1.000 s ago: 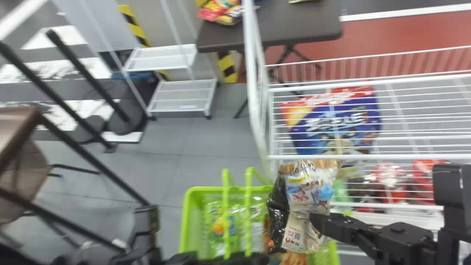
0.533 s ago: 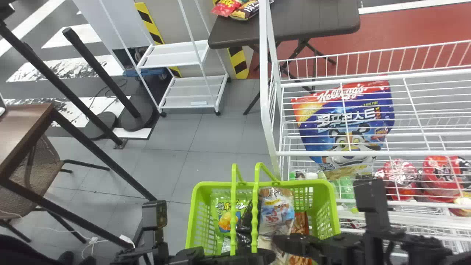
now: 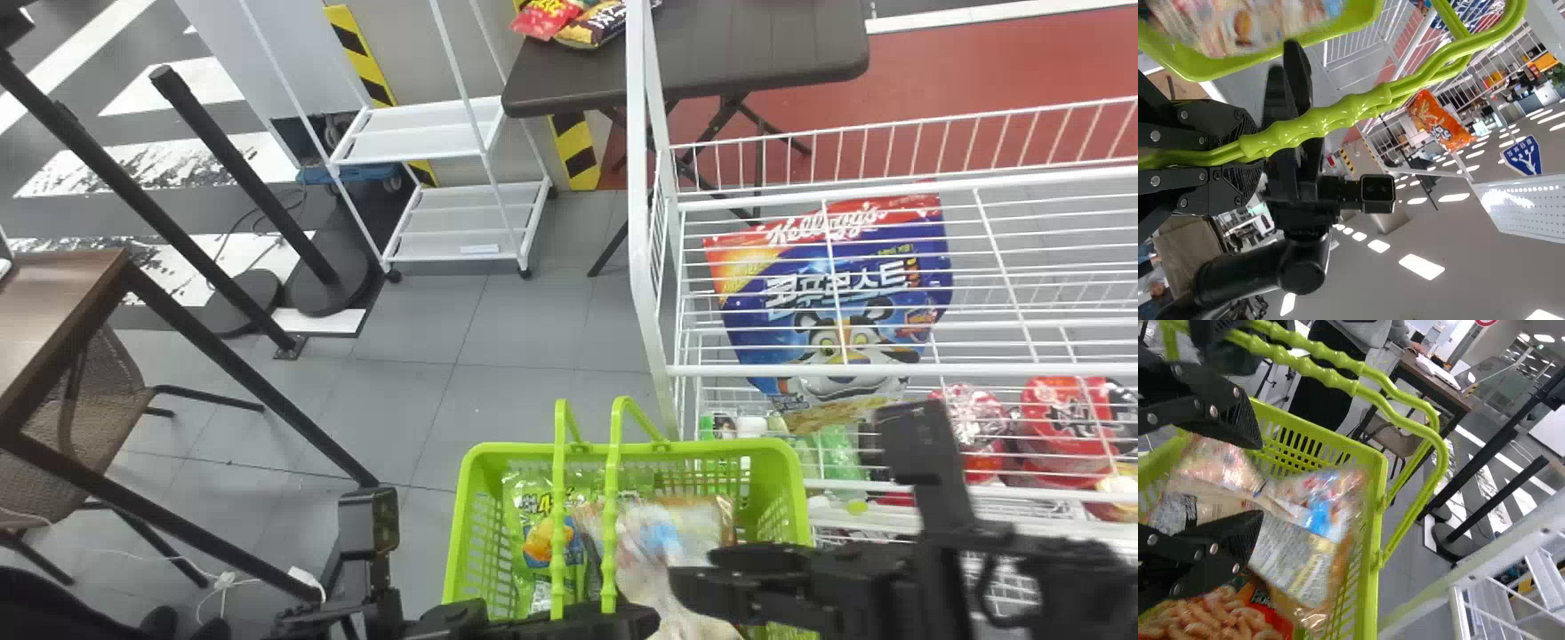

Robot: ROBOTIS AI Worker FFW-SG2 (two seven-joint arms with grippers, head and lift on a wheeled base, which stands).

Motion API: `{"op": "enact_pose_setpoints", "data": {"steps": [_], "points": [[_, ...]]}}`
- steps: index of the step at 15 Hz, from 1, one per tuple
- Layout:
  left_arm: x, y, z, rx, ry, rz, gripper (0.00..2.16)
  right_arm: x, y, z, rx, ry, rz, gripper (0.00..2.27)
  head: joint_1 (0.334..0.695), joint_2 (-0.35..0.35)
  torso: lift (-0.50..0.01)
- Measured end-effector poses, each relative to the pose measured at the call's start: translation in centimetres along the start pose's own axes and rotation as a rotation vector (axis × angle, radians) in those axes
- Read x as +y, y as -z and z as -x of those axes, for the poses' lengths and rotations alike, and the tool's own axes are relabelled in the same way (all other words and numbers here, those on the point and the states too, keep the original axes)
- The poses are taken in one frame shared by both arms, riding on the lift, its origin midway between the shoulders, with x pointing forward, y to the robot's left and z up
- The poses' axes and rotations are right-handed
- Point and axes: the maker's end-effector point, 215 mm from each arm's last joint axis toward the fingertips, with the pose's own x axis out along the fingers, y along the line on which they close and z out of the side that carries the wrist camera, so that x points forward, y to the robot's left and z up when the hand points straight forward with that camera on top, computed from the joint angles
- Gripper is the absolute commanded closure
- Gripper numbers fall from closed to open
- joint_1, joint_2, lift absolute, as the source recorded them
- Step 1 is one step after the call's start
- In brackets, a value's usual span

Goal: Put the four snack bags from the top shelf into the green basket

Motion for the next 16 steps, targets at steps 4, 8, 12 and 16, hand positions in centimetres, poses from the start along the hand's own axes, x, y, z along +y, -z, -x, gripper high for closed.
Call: {"op": "enact_pose_setpoints", "data": {"steps": [4,8,12,16], "points": [[0.0,0.0,0.0,0.001,0.002,-0.001,2.15,-6.0,-7.5,10.4,-0.231,0.123,-0.054,0.05,0.695,0.318,0.000],[-0.1,0.1,-0.1,0.003,0.005,0.000,2.15,-17.8,-18.4,21.8,-0.514,0.563,0.114,0.05,0.695,-0.013,0.000],[-0.3,0.3,0.0,0.001,0.007,0.001,2.15,-27.4,-24.9,29.3,-0.583,0.900,0.200,0.05,0.695,-0.181,0.000],[-0.4,0.5,0.3,-0.009,0.005,-0.004,2.15,-34.7,-28.1,33.0,-0.571,1.114,0.205,0.05,0.695,-0.242,0.000]]}}
